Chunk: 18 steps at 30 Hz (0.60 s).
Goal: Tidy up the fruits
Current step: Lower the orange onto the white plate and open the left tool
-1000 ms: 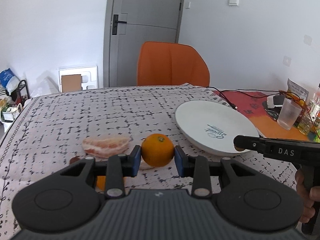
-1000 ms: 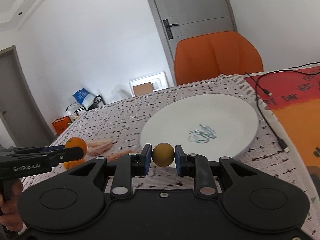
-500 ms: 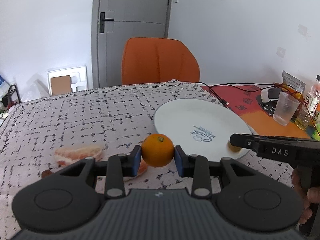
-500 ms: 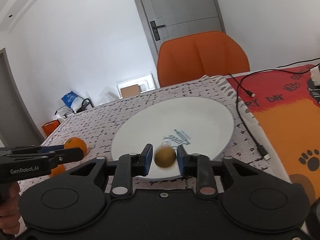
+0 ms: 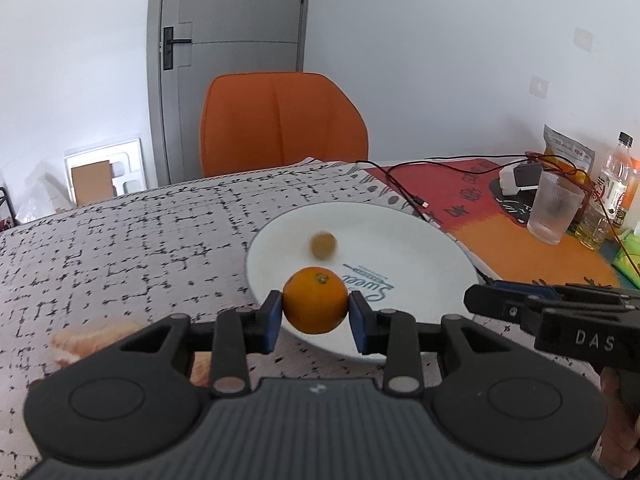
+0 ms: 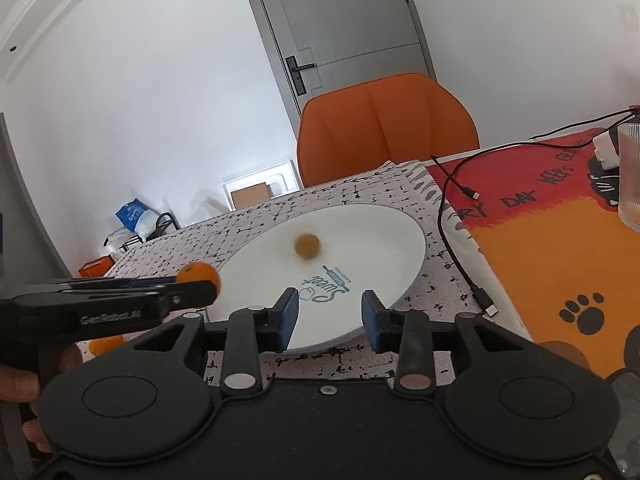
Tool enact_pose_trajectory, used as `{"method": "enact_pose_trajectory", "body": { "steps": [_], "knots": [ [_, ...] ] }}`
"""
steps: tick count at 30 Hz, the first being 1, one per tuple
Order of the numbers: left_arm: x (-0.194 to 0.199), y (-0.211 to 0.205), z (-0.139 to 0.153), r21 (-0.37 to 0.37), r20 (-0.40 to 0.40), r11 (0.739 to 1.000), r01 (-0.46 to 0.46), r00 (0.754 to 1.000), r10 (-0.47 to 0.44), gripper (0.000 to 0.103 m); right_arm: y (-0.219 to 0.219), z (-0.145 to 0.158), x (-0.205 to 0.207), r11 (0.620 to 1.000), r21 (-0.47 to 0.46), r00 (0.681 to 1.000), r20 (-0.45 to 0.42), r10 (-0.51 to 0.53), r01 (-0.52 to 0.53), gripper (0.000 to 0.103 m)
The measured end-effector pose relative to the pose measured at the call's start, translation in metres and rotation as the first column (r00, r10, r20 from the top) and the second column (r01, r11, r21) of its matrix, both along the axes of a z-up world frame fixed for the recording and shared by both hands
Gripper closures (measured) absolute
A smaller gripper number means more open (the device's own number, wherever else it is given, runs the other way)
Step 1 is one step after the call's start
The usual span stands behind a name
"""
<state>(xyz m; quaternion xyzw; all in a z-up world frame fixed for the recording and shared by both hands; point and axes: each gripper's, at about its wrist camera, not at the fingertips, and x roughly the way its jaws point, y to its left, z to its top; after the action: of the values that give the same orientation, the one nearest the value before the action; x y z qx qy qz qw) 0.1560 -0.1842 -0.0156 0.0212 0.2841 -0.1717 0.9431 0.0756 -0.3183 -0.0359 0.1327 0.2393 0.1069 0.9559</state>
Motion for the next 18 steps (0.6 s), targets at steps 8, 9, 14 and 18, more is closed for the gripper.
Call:
{"method": "enact_pose_trajectory", "body": {
  "steps": [8, 9, 14, 18],
  "knots": [
    [0.0, -0.009, 0.006, -0.002, 0.024, 1.0, 0.011, 1.0, -0.011, 0.065, -0.004, -0.001, -0.001, 1.0, 0.003, 1.0, 0.006, -0.002, 0.002, 0.061],
    [-0.001, -0.007, 0.008, -0.005, 0.024, 1.0, 0.009, 1.0, -0.009, 0.065, -0.004, -0.001, -0.002, 1.0, 0.003, 1.0, 0.007, -0.002, 0.002, 0.061],
    [-0.006, 0.006, 0.011, -0.003, 0.024, 1.0, -0.019, 1.0, 0.019, 0.05, 0.0, -0.001, 0.0, 1.0, 0.011, 1.0, 0.009, 0.001, -0.001, 0.055],
    [-0.013, 0.022, 0.012, -0.005, 0.03, 0.998, -0.061, 0.998, 0.061, 0.037, 0.007, -0.001, 0.0, 1.0, 0.007, 1.0, 0.012, 0.013, -0.014, 0.049]
  ]
}}
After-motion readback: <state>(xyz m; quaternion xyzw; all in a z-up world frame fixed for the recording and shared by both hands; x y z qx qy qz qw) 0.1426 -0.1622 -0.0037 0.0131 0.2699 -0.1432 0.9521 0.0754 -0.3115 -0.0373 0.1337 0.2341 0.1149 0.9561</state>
